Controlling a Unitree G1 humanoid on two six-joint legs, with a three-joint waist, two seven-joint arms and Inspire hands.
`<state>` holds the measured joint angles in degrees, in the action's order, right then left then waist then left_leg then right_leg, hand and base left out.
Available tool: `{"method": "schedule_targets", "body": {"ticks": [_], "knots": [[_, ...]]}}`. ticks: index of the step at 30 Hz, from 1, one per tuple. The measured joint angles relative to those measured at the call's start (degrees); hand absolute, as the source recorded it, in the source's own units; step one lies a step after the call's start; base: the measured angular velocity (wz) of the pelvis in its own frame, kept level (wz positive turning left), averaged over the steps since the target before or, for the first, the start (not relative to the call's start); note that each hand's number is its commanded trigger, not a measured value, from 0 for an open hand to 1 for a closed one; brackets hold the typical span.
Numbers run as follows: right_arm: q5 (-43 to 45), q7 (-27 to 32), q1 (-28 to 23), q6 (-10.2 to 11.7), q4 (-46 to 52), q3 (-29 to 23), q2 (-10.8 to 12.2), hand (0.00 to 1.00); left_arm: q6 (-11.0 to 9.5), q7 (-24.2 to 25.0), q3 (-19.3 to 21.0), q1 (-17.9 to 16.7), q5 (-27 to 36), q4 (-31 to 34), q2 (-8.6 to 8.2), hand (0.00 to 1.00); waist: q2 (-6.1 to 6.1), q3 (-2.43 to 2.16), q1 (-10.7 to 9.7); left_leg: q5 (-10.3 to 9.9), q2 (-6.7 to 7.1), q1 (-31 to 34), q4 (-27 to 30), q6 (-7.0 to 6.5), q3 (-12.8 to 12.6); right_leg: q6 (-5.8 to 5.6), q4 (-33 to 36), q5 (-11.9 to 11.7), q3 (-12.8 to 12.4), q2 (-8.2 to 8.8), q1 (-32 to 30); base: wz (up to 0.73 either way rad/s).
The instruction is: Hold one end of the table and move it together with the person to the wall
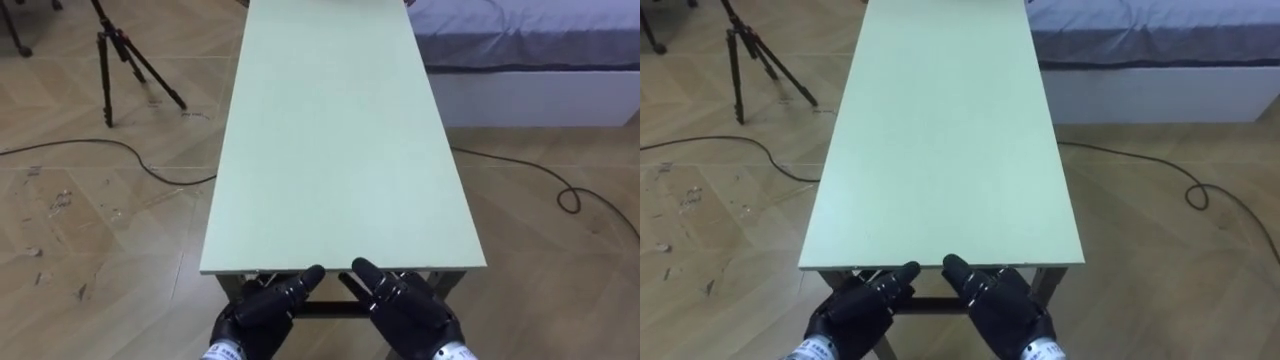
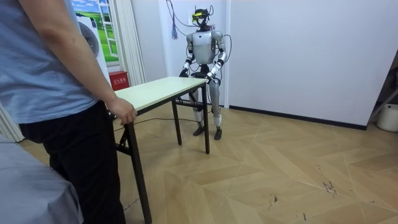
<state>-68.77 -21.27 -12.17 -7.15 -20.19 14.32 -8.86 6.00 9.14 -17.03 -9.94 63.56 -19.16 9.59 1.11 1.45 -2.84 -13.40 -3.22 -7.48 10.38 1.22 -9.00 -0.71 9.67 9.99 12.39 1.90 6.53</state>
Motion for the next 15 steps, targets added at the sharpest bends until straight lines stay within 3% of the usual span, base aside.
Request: {"method": "schedule_targets", "body": {"ticks": [8,15], "knots": [[-7.59,3.53,0.39,-0.27,0.05,-0.60,0.13,0.00,2.88,-0.02,3.80,0.55,2.78,-0.56,-1.54,0.00,0.20,0.00,-0.02,0.00,0.01,-0.92,-0.03,0.00,-0.41,0.00,0.08,0.00,-0.34,-0.03,0.75,-0.01],[-10.07,4.35,0.40,-0.50,0.08,-2.06,0.34,0.00,4.18,-0.05,5.53,0.80,10.68,-1.25,-2.41,0.00,0.25,-0.04,0.02,0.00,0.01,-0.88,0.02,0.00,-0.39,0.05,0.20,-0.03,-0.67,-0.06,0.51,0.00]]}}
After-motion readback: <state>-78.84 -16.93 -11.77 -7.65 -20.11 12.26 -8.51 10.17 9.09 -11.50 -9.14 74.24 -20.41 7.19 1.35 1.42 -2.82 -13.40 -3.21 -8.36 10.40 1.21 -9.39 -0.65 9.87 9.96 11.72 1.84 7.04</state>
